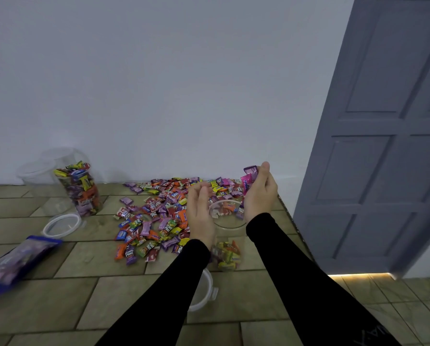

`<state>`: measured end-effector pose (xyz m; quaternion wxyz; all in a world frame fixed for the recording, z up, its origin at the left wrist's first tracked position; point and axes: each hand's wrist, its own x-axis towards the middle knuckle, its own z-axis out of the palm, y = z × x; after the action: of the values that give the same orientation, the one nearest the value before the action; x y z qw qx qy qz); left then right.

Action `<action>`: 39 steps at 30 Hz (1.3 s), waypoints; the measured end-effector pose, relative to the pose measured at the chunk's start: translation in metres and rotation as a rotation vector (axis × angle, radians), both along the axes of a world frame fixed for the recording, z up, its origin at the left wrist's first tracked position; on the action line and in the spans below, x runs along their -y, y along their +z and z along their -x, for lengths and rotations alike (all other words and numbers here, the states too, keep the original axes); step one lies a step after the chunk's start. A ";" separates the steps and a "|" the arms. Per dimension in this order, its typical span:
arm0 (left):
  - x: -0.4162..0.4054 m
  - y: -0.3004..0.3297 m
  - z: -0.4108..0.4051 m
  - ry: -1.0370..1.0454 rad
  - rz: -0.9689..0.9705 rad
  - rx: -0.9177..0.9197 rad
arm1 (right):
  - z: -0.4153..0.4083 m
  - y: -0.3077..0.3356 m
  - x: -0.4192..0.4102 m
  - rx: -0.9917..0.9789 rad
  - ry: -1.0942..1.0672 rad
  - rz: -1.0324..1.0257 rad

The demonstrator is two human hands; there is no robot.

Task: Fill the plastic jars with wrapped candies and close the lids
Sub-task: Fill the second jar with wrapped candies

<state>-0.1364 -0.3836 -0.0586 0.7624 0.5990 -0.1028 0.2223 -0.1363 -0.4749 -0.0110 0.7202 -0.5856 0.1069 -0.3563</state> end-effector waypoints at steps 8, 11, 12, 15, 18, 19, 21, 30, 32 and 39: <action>-0.002 -0.029 0.000 -0.343 0.031 -0.476 | 0.003 0.001 -0.005 -0.011 0.052 0.063; -0.002 -0.031 -0.003 -0.332 0.031 -0.471 | 0.001 0.000 -0.004 -0.018 0.074 0.057; -0.002 -0.031 -0.005 -0.329 0.036 -0.473 | 0.000 0.000 -0.004 -0.019 0.081 0.063; -0.003 -0.031 -0.006 -0.330 0.057 -0.474 | -0.002 -0.001 -0.005 -0.035 0.087 0.083; -0.002 -0.030 -0.007 -0.335 0.064 -0.477 | -0.005 -0.003 -0.008 -0.047 0.110 0.086; -0.002 -0.030 -0.007 -0.335 0.070 -0.476 | -0.005 -0.004 -0.008 -0.047 0.117 0.091; -0.002 -0.030 -0.006 -0.341 0.075 -0.475 | -0.004 -0.003 -0.008 -0.032 0.130 0.089; -0.003 -0.033 -0.009 -0.350 0.091 -0.480 | -0.004 -0.003 -0.004 0.072 0.248 0.049; -0.002 -0.033 -0.009 -0.354 0.092 -0.476 | -0.006 -0.003 -0.005 0.055 0.225 0.022; -0.002 -0.033 -0.007 -0.317 0.084 -0.461 | -0.003 -0.002 -0.004 0.039 0.236 0.042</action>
<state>-0.1292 -0.3811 -0.0919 0.8151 0.5780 -0.0098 -0.0378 -0.1329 -0.4707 -0.0132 0.7467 -0.6019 0.0155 -0.2825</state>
